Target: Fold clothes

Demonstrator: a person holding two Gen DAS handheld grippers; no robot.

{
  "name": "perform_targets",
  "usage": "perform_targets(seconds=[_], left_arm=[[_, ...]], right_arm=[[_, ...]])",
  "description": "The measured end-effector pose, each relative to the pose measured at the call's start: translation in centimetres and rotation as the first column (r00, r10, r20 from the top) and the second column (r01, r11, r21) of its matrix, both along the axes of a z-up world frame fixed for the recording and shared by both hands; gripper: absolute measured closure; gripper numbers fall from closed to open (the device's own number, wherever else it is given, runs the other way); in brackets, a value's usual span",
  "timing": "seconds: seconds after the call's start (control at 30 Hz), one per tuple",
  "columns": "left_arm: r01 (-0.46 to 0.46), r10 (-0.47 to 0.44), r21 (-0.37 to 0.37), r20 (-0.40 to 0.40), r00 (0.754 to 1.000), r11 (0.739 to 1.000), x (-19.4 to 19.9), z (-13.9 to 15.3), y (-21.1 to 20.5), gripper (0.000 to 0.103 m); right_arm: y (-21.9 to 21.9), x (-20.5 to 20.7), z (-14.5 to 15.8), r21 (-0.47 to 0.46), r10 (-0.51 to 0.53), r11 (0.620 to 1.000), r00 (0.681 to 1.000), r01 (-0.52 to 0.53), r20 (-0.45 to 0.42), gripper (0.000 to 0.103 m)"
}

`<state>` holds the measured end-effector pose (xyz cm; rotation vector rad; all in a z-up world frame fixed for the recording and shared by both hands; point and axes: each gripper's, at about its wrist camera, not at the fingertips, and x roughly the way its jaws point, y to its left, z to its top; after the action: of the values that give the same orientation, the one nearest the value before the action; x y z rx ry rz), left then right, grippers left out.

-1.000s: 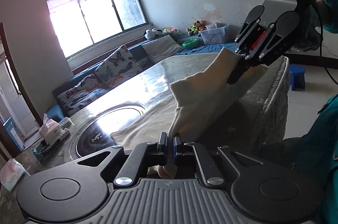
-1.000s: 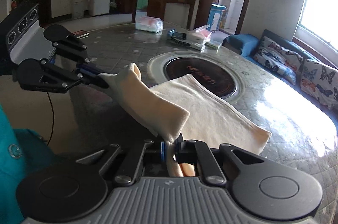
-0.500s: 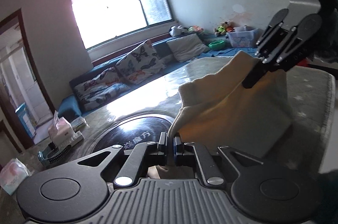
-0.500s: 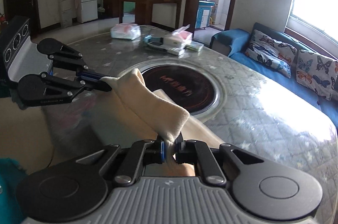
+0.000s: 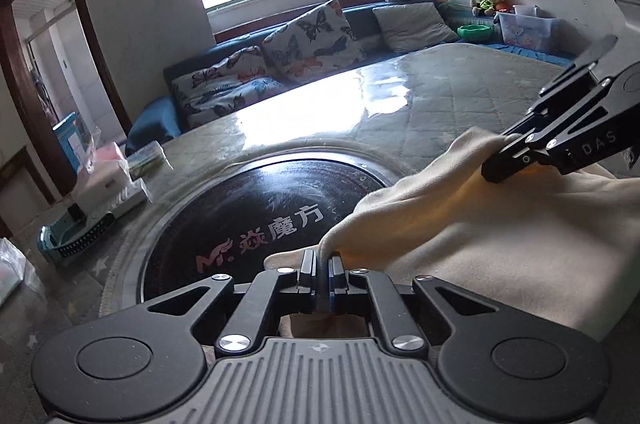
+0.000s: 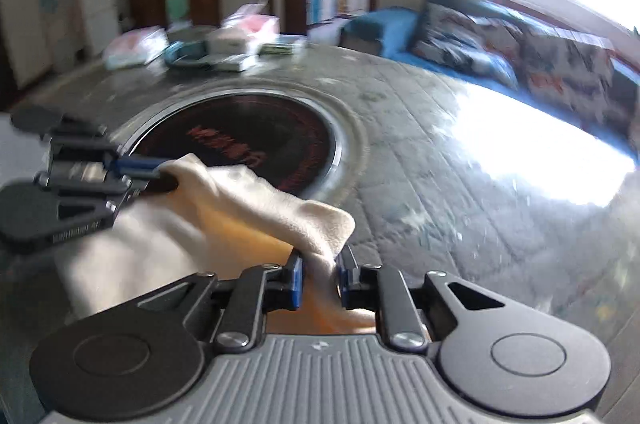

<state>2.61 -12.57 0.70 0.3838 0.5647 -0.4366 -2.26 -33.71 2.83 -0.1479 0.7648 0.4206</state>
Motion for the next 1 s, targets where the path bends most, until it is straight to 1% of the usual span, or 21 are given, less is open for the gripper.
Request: perform_targets(seconds=[0.03,0.1,0.23,0.33,0.43,0.5,0.57,0.6,0.67,0.73,0.83,0.9,1.0], left_arm=[[-0.005,0.005,0.0,-0.003,1.0,1.0,0.1,-0.1,-0.1,0.094],[-0.016,0.016,-0.002,-0.01,1.0,1.0,0.4,0.0,-0.3,0.094],[-0.049,0.049,-0.001,-0.013,0.999,0.999,1.2,0.4,-0.2,0.08],[-0.077,0.077,-0.027,-0.016,0.997,0.997,1.5,1.1,0.3,0.08],[-0.075,0.074,-0.088,-0.018,0.997,0.993,1.2,2.5,0.5,0.08],[-0.043,0.04,-0.128,-0.028,0.999,0.991,0.9,3.4,0.0,0.082],[0.004,-0.01,-0.144,-0.044,0.999,0.99,0.5,3.7,-0.9,0.082],[0.027,-0.034,-0.142,-0.053,0.998,0.989,0.4,3.6,-1.5,0.082],[0.056,-0.066,-0.128,-0.071,0.995,0.99,0.4,3.1,-2.7,0.083],[0.063,-0.073,-0.109,-0.093,0.993,0.992,0.8,2.3,-3.7,0.083],[0.052,-0.063,-0.095,-0.122,0.99,0.994,1.5,1.1,-4.4,0.083],[0.047,-0.059,-0.092,-0.126,0.99,0.995,1.7,0.8,-4.6,0.082],[0.049,-0.059,-0.087,-0.119,0.991,0.995,1.5,1.0,-4.5,0.082]], right_arm=[[-0.6,0.2,-0.4,0.034,-0.034,0.999,0.999,0.034,-0.007,0.078],[-1.4,0.3,-0.5,0.052,-0.069,0.996,0.998,0.069,-0.002,0.077],[-3.3,-0.4,0.5,0.098,-0.124,0.988,0.992,0.122,0.011,0.076],[-4.3,-1.6,1.2,0.097,-0.15,0.984,0.988,0.147,0.028,0.077],[-4.7,-2.8,1.5,0.091,-0.169,0.982,0.985,0.166,0.026,0.079],[-4.9,-3.1,1.4,0.106,-0.179,0.979,0.984,0.175,0.022,0.079],[-4.8,-2.8,1.3,0.123,-0.185,0.976,0.983,0.181,0.019,0.081],[-4.7,-2.5,1.2,0.144,-0.188,0.972,0.982,0.184,0.014,0.087],[-4.3,-2.0,1.0,0.161,-0.188,0.969,0.982,0.185,0.004,0.089],[-3.8,-1.3,0.6,0.169,-0.185,0.968,0.983,0.184,-0.009,0.092],[-3.2,-0.2,-0.5,0.135,-0.196,0.971,0.98,0.198,-0.03,0.093],[-3.1,0.2,-1.1,0.113,-0.211,0.97,0.977,0.214,-0.04,0.092],[-4.3,-0.5,-0.5,0.135,-0.236,0.962,0.971,0.238,-0.03,0.092]])
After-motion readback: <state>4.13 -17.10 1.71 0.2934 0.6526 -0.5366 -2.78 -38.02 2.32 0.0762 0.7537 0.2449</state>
